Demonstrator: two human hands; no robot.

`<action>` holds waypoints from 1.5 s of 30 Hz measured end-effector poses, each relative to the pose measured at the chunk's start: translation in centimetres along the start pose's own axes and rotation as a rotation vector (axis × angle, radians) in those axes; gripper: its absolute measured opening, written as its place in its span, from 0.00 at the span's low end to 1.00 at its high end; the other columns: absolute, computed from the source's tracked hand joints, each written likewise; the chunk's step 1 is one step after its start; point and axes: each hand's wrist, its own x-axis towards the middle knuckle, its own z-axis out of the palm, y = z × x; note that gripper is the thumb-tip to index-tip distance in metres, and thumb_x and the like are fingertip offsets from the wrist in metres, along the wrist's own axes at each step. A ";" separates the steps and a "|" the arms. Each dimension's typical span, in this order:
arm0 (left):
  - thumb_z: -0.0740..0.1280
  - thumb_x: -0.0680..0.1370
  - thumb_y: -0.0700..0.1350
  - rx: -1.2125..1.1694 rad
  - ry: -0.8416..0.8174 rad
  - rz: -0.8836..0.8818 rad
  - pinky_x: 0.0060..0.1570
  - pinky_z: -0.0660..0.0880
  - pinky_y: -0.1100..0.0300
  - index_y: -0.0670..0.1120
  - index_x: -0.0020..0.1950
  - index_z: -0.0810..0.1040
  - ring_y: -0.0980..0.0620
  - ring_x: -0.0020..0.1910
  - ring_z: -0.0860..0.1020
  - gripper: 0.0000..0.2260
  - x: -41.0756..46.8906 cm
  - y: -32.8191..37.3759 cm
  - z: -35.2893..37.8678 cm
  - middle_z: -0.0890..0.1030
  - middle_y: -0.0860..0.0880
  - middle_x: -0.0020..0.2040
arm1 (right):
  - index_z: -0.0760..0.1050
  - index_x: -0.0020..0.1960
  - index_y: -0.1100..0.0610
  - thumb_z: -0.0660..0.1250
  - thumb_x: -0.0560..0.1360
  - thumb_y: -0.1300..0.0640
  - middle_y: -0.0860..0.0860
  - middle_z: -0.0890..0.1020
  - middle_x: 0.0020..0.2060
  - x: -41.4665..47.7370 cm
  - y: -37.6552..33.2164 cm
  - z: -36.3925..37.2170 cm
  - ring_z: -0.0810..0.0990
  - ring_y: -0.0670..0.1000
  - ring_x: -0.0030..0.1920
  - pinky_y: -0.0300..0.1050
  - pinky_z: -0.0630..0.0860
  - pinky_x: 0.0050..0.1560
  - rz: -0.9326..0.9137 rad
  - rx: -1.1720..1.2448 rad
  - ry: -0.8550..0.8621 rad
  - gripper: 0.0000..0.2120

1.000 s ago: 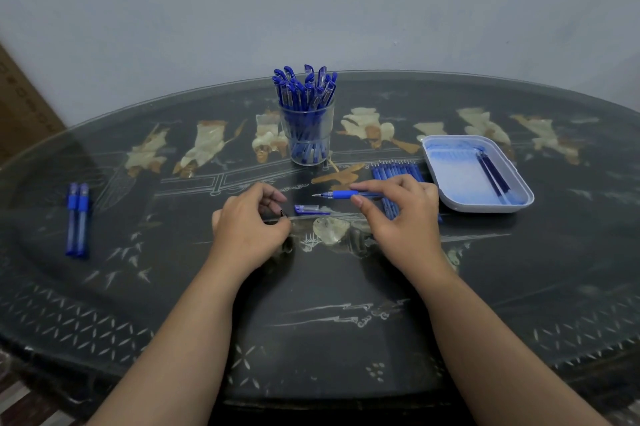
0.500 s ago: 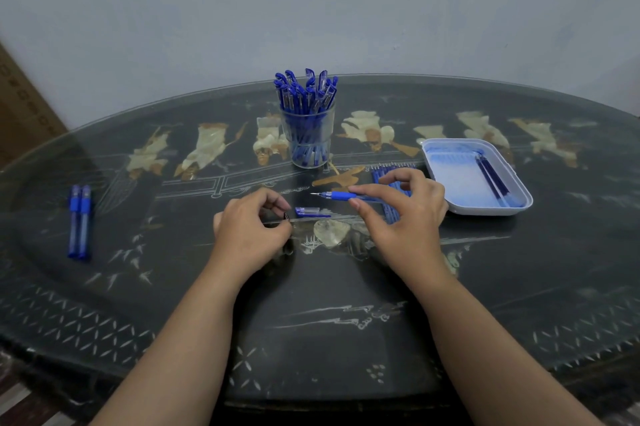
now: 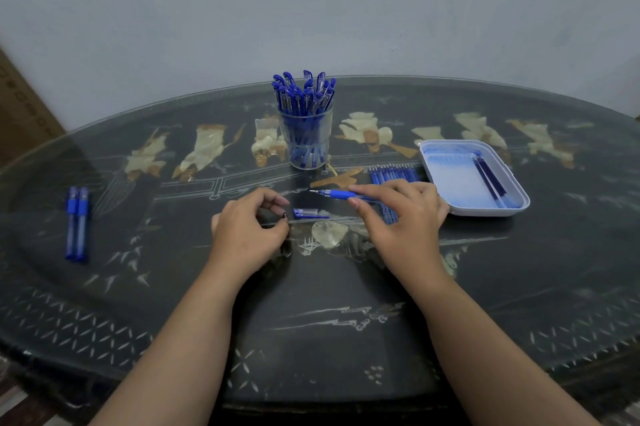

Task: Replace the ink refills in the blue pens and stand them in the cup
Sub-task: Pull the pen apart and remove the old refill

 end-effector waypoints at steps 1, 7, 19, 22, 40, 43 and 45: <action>0.72 0.70 0.44 -0.009 -0.004 0.003 0.63 0.69 0.45 0.61 0.40 0.76 0.62 0.46 0.76 0.12 0.0 0.0 0.0 0.81 0.62 0.39 | 0.82 0.51 0.38 0.64 0.73 0.38 0.37 0.79 0.40 0.0 -0.2 -0.2 0.71 0.47 0.50 0.52 0.61 0.58 -0.002 0.002 0.016 0.12; 0.65 0.68 0.54 -0.147 0.125 0.091 0.63 0.69 0.44 0.63 0.44 0.76 0.58 0.52 0.76 0.06 -0.4 0.1 -0.3 0.80 0.62 0.47 | 0.81 0.51 0.40 0.64 0.72 0.40 0.33 0.78 0.42 0.7 -1.8 -1.0 0.75 0.45 0.51 0.65 0.66 0.63 0.029 0.117 0.039 0.12; 0.79 0.65 0.38 -0.632 -0.236 0.126 0.43 0.78 0.64 0.43 0.45 0.79 0.54 0.39 0.82 0.13 -2.0 3.0 1.5 0.83 0.49 0.39 | 0.83 0.45 0.51 0.76 0.70 0.53 0.47 0.85 0.35 0.9 -4.0 -1.8 0.83 0.42 0.40 0.32 0.75 0.42 0.456 0.561 -0.225 0.06; 0.78 0.67 0.34 -0.621 -0.223 0.104 0.41 0.78 0.64 0.45 0.44 0.81 0.54 0.37 0.82 0.12 -1.9 2.9 1.6 0.84 0.48 0.38 | 0.83 0.46 0.52 0.76 0.70 0.52 0.49 0.86 0.39 1.0 -4.1 -1.9 0.84 0.44 0.43 0.36 0.77 0.46 0.490 0.649 -0.232 0.07; 0.76 0.69 0.35 -0.406 -0.076 0.255 0.36 0.75 0.69 0.48 0.44 0.84 0.56 0.38 0.81 0.10 -2.0 2.5 1.7 0.83 0.51 0.39 | 0.76 0.52 0.60 0.69 0.73 0.70 0.56 0.82 0.40 2.7 -3.7 -3.6 0.84 0.54 0.43 0.49 0.82 0.50 0.559 1.078 -0.025 0.10; 0.76 0.70 0.35 -0.394 -0.075 0.267 0.37 0.75 0.69 0.48 0.44 0.84 0.56 0.38 0.81 0.10 -2.1 2.4 1.8 0.83 0.52 0.39 | 0.72 0.50 0.58 0.68 0.74 0.70 0.57 0.80 0.41 2.7 -3.9 -3.8 0.85 0.56 0.43 0.49 0.83 0.47 0.547 1.134 0.109 0.11; 0.76 0.70 0.35 -0.378 -0.072 0.290 0.37 0.75 0.69 0.49 0.45 0.84 0.56 0.38 0.81 0.10 -2.1 2.3 1.8 0.83 0.54 0.39 | 0.75 0.48 0.60 0.68 0.74 0.70 0.54 0.82 0.39 2.8 -4.0 -4.0 0.84 0.52 0.43 0.46 0.83 0.46 0.514 1.090 0.193 0.08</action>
